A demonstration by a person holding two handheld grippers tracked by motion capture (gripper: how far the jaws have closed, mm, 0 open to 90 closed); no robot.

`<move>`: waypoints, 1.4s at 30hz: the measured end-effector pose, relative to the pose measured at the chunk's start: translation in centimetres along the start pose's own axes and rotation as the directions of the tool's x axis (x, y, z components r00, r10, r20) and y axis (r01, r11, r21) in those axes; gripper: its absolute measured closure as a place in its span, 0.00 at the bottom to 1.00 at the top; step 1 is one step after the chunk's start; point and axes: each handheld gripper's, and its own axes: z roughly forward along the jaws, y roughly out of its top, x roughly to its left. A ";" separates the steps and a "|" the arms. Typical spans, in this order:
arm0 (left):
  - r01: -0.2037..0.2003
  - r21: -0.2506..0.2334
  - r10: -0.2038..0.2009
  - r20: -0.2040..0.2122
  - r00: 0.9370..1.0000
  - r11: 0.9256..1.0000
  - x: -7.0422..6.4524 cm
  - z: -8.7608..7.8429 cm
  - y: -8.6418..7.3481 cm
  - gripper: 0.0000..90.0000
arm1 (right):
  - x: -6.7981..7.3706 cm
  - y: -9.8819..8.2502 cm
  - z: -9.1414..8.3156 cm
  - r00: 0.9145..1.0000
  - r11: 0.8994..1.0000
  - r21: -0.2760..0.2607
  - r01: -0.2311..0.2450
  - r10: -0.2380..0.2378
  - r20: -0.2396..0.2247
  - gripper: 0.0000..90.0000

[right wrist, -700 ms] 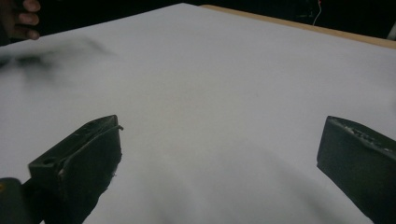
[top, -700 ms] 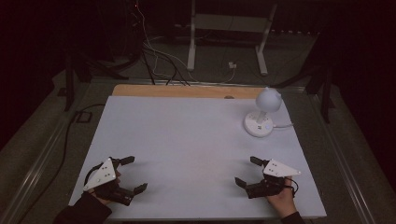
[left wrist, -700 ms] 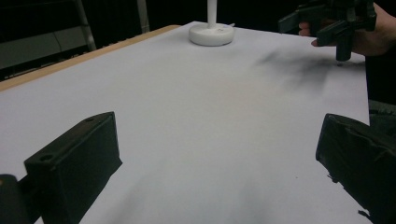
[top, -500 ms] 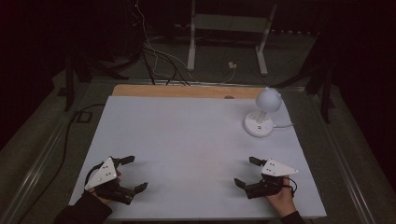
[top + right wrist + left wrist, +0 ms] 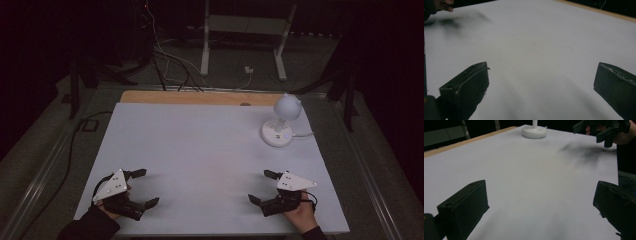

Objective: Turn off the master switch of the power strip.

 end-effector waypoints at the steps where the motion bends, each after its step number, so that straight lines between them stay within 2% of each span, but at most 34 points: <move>1: -0.002 0.005 0.002 0.002 1.000 1.000 0.0 0.0 0.0 0.00 | 0.0 0.0 0.0 1.000 1.000 0.000 0.000 0.000 0.000 0.00; 3: -0.013 0.014 0.013 -0.002 1.000 1.000 -0.1 -0.1 -0.1 0.00 | -0.1 0.2 0.1 1.000 1.000 0.002 -0.021 0.021 -0.005 0.00; 5: -0.006 0.008 0.006 0.000 1.000 1.000 -0.2 -0.1 -0.1 0.00 | 0.1 0.4 0.2 1.000 1.000 0.010 -0.016 0.016 -0.001 0.00; 8: -0.004 0.005 0.004 0.001 1.000 1.000 -0.1 -0.1 -0.1 0.00 | 0.2 0.6 0.2 0.999 0.999 0.012 -0.033 0.034 -0.021 0.00; 13: -0.004 -0.002 0.004 0.017 1.000 1.000 -0.3 -0.1 -0.1 0.00 | 0.5 0.6 0.7 1.000 0.999 0.032 -0.007 0.008 -0.026 0.00; 18: -0.017 0.006 0.017 0.035 0.999 1.000 -0.5 0.1 0.0 0.00 | 0.7 1.1 0.7 0.999 1.000 0.011 -0.011 0.012 -0.039 0.00; 35: -0.011 0.002 0.011 0.024 1.000 1.000 -0.6 0.0 0.0 0.00 | 1.9 3.1 0.5 0.999 1.000 0.010 -0.005 0.005 -0.050 0.00; 42: -0.007 0.003 0.007 0.028 1.000 1.000 -0.6 0.0 0.0 0.00 | 2.0 3.9 0.4 0.999 1.000 0.000 -0.020 0.020 -0.049 0.00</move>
